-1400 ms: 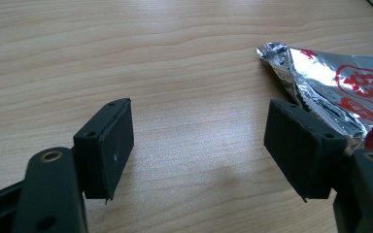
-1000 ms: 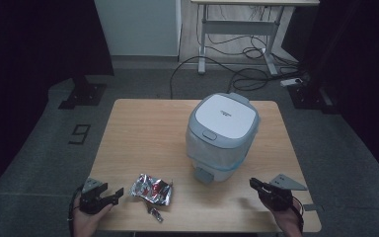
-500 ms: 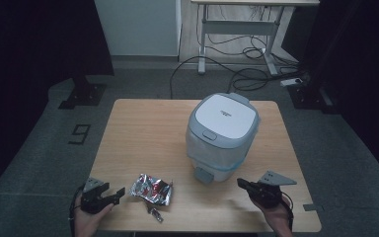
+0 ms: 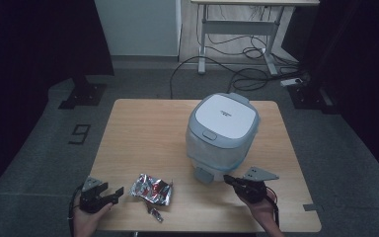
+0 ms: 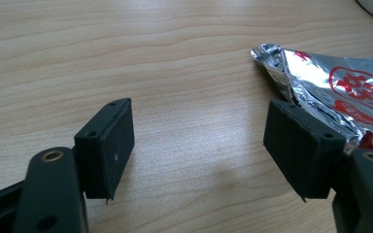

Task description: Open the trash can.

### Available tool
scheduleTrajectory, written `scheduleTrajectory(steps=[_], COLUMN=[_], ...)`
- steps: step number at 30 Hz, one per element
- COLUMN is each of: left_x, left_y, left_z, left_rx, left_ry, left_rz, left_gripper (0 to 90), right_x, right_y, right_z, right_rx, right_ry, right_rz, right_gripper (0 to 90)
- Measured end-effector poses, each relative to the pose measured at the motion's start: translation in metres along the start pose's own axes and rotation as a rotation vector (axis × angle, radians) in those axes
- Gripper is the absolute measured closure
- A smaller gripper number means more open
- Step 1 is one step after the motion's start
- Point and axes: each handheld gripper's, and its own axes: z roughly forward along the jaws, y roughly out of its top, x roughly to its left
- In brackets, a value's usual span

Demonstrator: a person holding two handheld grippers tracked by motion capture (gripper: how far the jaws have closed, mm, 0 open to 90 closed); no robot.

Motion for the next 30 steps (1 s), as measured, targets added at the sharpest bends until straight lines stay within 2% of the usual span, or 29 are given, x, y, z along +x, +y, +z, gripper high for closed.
scheduleTrajectory(steps=[5,12,21,30], left_x=[0.000,-0.004,-0.008,-0.008], left_y=[0.000,-0.001,0.001,0.001], left_z=[0.000,-0.005,-0.003,-0.003], left_rx=[0.005,-0.005,-0.001,0.000], left_ry=[0.004,0.011,0.010,0.007], left_rz=[0.008,0.008,0.026,0.025], left_gripper=[27.1,27.1,27.1,27.3], right_x=[0.006,0.013,0.015,0.020], right_y=[0.006,0.009,0.007,0.007], right_z=[0.011,0.021,0.032,0.053], right_rx=[0.002,-0.011,0.003,0.024], right_ry=[0.011,0.030,0.042,0.034], right_rz=[-0.029,-0.042,-0.044,-0.059], right_gripper=[90.0,89.9,90.0,89.9])
